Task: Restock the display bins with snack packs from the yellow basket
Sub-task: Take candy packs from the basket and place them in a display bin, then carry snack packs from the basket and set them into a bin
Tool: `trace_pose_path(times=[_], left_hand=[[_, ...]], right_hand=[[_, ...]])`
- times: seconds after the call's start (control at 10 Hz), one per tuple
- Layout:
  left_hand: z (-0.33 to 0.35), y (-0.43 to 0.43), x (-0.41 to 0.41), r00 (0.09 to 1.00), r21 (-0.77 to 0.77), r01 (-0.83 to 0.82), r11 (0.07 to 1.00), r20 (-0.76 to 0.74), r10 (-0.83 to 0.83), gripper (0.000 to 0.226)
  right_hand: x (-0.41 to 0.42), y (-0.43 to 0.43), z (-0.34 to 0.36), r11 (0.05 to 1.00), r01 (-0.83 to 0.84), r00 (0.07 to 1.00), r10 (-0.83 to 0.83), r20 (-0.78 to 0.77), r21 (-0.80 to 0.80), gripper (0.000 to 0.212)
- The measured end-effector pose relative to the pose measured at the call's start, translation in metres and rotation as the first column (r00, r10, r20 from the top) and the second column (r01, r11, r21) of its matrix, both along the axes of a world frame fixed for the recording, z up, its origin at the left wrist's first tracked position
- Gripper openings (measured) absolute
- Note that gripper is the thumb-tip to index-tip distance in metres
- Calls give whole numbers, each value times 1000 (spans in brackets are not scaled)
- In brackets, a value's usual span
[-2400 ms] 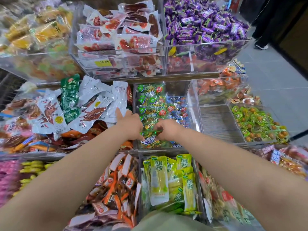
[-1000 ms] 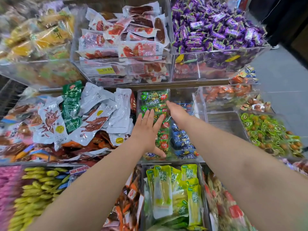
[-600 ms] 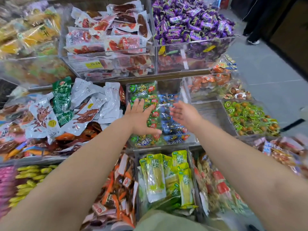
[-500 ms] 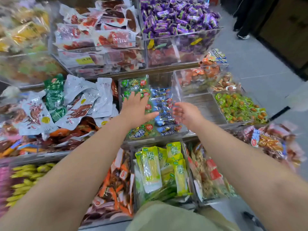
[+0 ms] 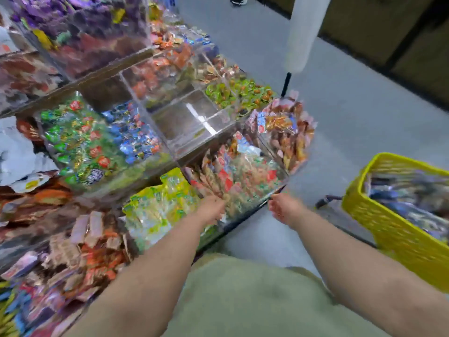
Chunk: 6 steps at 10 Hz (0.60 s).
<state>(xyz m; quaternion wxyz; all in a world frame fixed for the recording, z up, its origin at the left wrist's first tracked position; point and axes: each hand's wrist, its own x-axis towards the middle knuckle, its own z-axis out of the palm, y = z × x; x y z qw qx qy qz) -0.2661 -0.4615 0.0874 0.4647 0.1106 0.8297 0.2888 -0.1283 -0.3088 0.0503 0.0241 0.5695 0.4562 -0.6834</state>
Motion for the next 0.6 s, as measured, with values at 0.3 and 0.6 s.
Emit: trace_pose_path(times=[0.3,0.6], left_hand=[[-65,29,131,959,-318,270,909,176,-223,25],[-64,127,193,807,-297,584,756,115,-579,26]], right_hand=[[290,2,-31,988,26,865,55,498,-154,17],[377,16,-25,963,249,859,-169,484,-105,22]])
